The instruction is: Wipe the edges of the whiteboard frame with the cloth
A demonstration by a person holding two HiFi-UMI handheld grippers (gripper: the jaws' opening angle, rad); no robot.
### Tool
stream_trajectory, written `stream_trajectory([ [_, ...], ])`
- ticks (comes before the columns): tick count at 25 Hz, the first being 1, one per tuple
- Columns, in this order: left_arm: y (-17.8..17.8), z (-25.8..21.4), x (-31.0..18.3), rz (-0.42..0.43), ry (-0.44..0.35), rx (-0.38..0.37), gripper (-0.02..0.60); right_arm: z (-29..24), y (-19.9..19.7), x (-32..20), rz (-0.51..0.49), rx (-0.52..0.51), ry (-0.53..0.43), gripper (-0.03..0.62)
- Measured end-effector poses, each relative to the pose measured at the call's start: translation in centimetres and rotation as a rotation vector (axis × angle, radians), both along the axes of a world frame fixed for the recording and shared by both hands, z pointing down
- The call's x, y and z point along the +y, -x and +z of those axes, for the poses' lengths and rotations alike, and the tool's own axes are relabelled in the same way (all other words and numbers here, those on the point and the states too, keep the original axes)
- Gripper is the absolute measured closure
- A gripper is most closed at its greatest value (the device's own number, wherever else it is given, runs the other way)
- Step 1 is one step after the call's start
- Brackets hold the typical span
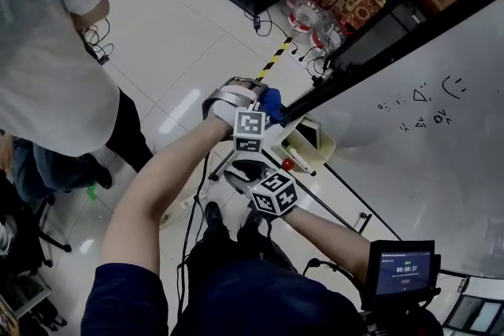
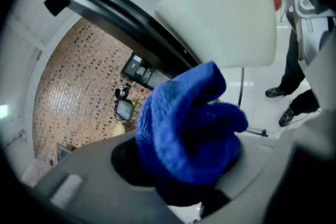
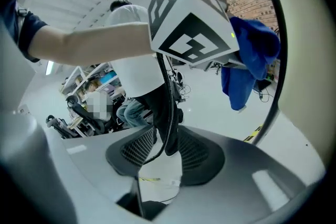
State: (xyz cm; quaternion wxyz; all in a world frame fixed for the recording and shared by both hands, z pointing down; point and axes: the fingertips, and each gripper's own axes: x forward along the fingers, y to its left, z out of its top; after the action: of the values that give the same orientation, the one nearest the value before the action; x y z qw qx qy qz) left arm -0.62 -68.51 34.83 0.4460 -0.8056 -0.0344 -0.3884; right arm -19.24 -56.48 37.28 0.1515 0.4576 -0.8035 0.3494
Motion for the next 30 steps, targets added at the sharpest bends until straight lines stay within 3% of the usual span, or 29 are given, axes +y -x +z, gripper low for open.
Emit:
stream_trajectory([
  [2,0.1,-0.9,-0.3,0.007,-0.035,-0.009,0.376,-1.0,-0.3,-0.4,0.018,-0.011,-0.012,0.447],
  [5,-0.6,-1.1,0.9,0.099,-0.125,-0.050,0.376,-2.0,-0.7,-0.7,0.026,-0.003,-0.025,0.447],
  [9,-2.1,-2.6,2.4,0.125,-0.157,-0.040,0.376,-2.9,-0.7,-0.8,0.017,0.019,-0.035,0.447],
  [14,-2.6,-4.8,2.0,0.104,-0.119,-0.017,0.374,-3.9,-0.5,-0.8,0.004,0.037,-0.053,0.447],
  [26,-2.7,-10.4,1.9,0.116,-0.147,0.029,0.374,-7.9,0.3,-2.6,-0.014,0.067,-0.113,0.447],
  [30,-2.6,-12.1,2.2,0.113,-0.084,0.038,0.374,-10.0,0.5,-3.3,-0.017,0.069,-0.143,0.447],
])
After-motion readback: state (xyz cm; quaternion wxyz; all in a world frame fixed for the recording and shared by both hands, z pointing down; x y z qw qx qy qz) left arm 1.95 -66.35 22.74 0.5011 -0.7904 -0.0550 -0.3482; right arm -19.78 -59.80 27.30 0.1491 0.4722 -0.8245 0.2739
